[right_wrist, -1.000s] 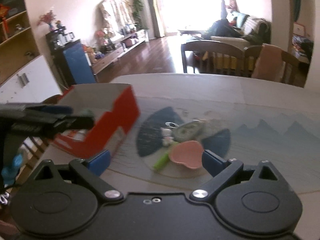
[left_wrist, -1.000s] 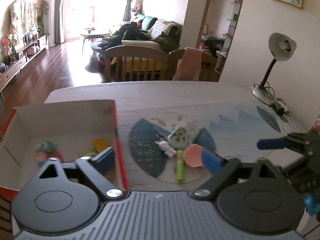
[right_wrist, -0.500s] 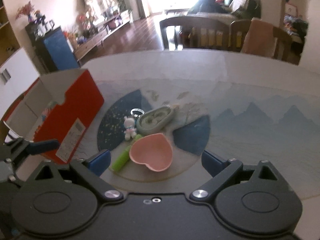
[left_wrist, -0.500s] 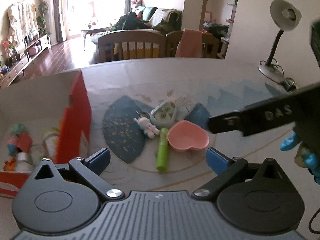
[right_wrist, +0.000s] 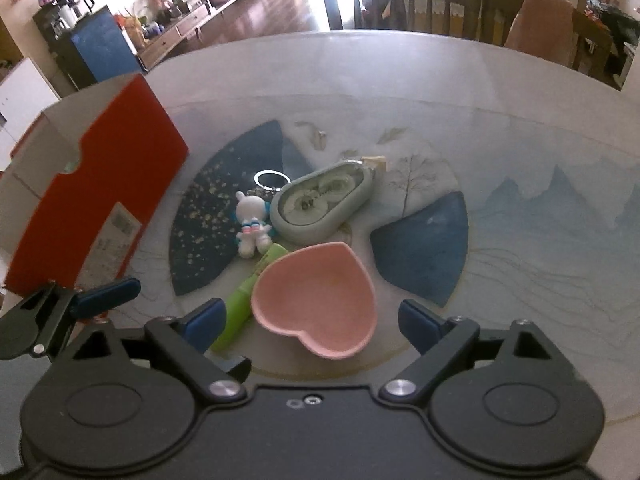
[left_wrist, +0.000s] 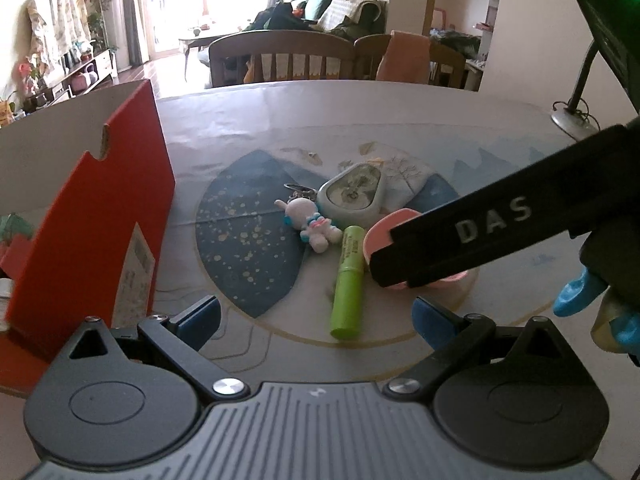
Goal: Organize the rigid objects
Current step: 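Grasp green glue stick with left tool while right tool grasps pink heart dish, then carry glue stick with left tool while right tool carries heart dish over box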
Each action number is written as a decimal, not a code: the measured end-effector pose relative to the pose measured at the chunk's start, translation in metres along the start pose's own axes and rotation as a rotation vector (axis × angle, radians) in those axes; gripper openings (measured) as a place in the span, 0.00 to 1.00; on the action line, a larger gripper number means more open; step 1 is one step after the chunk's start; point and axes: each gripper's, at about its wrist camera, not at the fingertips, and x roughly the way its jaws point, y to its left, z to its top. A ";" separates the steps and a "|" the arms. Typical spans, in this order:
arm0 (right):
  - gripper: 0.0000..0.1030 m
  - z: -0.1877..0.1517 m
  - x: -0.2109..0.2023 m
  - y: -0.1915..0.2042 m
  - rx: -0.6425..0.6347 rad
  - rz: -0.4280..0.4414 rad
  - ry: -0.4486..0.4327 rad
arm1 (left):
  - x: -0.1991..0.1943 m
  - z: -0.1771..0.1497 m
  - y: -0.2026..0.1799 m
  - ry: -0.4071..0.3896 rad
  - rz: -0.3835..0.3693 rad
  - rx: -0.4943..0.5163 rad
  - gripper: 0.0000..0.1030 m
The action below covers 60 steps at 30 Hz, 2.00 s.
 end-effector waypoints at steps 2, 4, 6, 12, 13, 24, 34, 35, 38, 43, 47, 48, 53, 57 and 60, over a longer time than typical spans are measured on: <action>0.85 0.001 0.005 0.002 -0.006 -0.008 0.010 | 0.004 0.000 0.001 0.001 -0.003 0.004 0.99; 0.81 0.001 0.008 0.003 -0.009 -0.018 0.018 | 0.008 0.001 0.000 0.001 -0.001 0.007 0.99; 0.78 0.001 0.010 0.001 0.000 -0.021 0.018 | 0.010 0.001 0.000 -0.001 -0.009 0.011 0.99; 0.72 0.001 0.010 -0.007 0.015 -0.030 0.019 | 0.019 0.003 -0.002 0.008 -0.031 0.016 0.99; 0.72 0.001 0.009 -0.008 0.014 -0.033 0.015 | 0.020 0.003 -0.002 0.010 -0.035 0.013 0.99; 0.71 0.002 0.005 -0.029 0.034 -0.064 -0.007 | 0.026 0.009 -0.007 0.010 -0.053 0.023 0.66; 0.71 -0.011 -0.011 -0.059 0.112 -0.080 -0.017 | 0.029 0.020 -0.012 0.033 -0.058 0.053 0.18; 0.71 -0.012 -0.014 -0.059 0.112 -0.077 -0.022 | 0.029 0.020 -0.014 0.037 -0.053 0.063 0.17; 0.71 -0.015 -0.024 -0.056 0.101 -0.069 -0.037 | 0.027 0.022 -0.016 0.047 -0.063 0.064 0.16; 0.71 -0.021 -0.044 -0.049 0.081 -0.043 -0.053 | 0.016 0.027 -0.013 0.045 -0.070 0.049 0.16; 0.71 -0.024 -0.063 -0.039 0.056 -0.031 -0.060 | 0.003 0.031 -0.006 0.054 -0.084 0.004 0.16; 0.71 -0.024 -0.067 -0.036 0.046 -0.031 -0.063 | -0.001 0.032 -0.004 0.056 -0.088 -0.008 0.16; 0.71 -0.024 -0.091 -0.018 -0.008 -0.024 -0.070 | -0.027 0.039 0.006 0.053 -0.110 -0.050 0.16; 0.71 -0.022 -0.109 -0.002 -0.042 -0.002 -0.086 | -0.049 0.045 0.014 0.037 -0.123 -0.071 0.16; 0.71 -0.020 -0.119 0.011 -0.057 0.013 -0.090 | -0.064 0.049 0.024 0.028 -0.125 -0.091 0.16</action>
